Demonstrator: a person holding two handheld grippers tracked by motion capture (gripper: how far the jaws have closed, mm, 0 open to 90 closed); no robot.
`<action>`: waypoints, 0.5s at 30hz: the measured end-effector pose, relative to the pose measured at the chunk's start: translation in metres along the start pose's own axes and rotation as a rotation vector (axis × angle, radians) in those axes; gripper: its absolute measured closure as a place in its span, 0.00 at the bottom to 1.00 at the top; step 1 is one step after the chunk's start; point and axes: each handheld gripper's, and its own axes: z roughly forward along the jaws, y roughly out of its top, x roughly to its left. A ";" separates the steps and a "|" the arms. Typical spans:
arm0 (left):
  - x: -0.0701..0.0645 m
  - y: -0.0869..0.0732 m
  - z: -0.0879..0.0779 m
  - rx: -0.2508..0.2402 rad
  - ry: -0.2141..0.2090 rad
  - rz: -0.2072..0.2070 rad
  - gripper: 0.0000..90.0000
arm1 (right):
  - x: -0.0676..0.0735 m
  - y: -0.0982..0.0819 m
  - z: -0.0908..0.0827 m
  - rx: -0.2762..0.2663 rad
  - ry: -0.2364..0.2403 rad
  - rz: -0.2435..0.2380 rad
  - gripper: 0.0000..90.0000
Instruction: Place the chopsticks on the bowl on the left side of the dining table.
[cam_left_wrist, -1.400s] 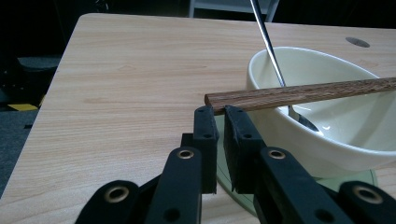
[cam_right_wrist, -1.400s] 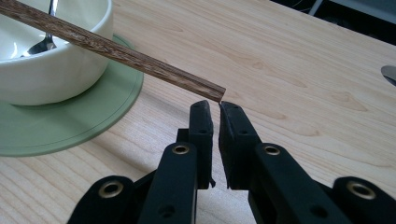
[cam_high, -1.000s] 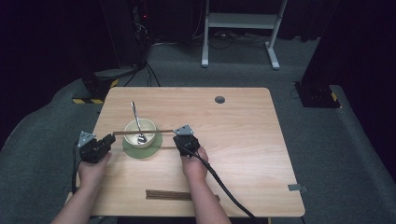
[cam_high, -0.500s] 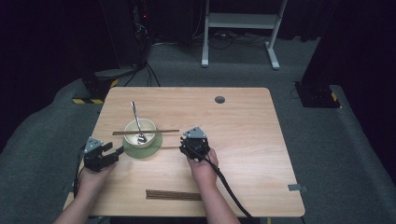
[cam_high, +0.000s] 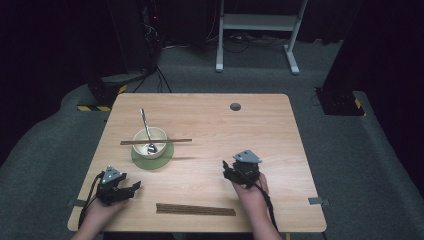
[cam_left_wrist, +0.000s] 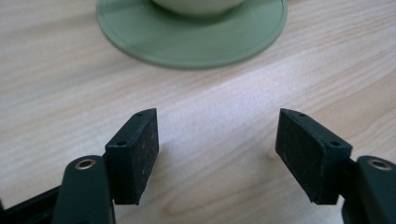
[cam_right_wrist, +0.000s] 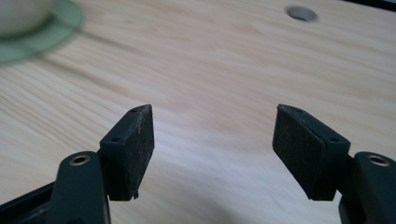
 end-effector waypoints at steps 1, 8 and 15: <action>0.000 -0.001 0.000 -0.005 0.000 0.000 0.32 | -0.009 -0.007 -0.004 0.007 -0.017 0.002 0.33; -0.004 -0.005 -0.001 -0.005 0.024 0.029 0.28 | -0.063 -0.056 -0.021 0.118 -0.066 0.075 0.32; -0.004 -0.003 0.001 -0.003 0.014 0.031 0.26 | -0.070 -0.072 -0.027 0.138 -0.050 0.103 0.32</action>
